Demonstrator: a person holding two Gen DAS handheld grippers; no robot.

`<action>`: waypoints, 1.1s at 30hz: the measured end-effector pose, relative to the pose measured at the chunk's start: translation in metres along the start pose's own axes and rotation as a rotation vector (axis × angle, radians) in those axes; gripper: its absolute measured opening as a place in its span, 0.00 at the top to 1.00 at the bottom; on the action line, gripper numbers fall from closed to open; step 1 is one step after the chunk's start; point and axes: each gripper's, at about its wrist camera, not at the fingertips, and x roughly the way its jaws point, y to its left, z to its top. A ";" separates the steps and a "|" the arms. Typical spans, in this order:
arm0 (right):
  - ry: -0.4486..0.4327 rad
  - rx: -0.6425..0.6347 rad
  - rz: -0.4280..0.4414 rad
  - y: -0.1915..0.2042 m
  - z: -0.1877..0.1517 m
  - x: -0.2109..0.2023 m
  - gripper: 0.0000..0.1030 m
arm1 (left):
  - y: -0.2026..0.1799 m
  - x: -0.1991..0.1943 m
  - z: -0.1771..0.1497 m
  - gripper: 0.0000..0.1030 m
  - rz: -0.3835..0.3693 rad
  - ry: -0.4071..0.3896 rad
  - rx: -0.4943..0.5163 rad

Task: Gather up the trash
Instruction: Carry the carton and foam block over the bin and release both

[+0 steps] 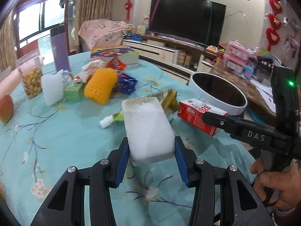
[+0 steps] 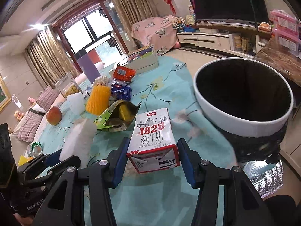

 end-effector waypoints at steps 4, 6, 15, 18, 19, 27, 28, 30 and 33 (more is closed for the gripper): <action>0.033 0.019 0.016 -0.011 -0.004 0.003 0.48 | -0.004 0.005 0.001 0.56 -0.005 0.011 0.013; 0.056 0.032 0.017 -0.014 -0.006 0.008 0.46 | -0.002 0.008 0.001 0.56 -0.004 0.017 0.011; 0.094 -0.036 -0.023 -0.009 -0.003 0.025 0.50 | -0.006 0.011 0.003 0.56 -0.006 0.026 0.017; 0.085 -0.036 -0.013 -0.009 -0.005 0.020 0.50 | -0.011 0.010 0.004 0.56 -0.018 0.023 0.025; 0.081 -0.034 -0.013 -0.010 -0.005 0.018 0.50 | -0.011 0.011 0.004 0.56 -0.024 0.022 0.029; 0.019 -0.005 -0.030 -0.026 0.008 -0.013 0.50 | -0.034 0.017 0.015 0.56 -0.071 0.014 0.074; 0.014 -0.003 -0.034 -0.029 0.010 -0.016 0.50 | -0.036 0.019 0.017 0.56 -0.077 0.013 0.080; 0.003 0.004 -0.042 -0.035 0.014 -0.022 0.50 | -0.041 0.023 0.021 0.56 -0.085 0.013 0.089; -0.014 0.017 -0.059 -0.045 0.020 -0.029 0.50 | -0.050 0.030 0.028 0.56 -0.100 0.015 0.105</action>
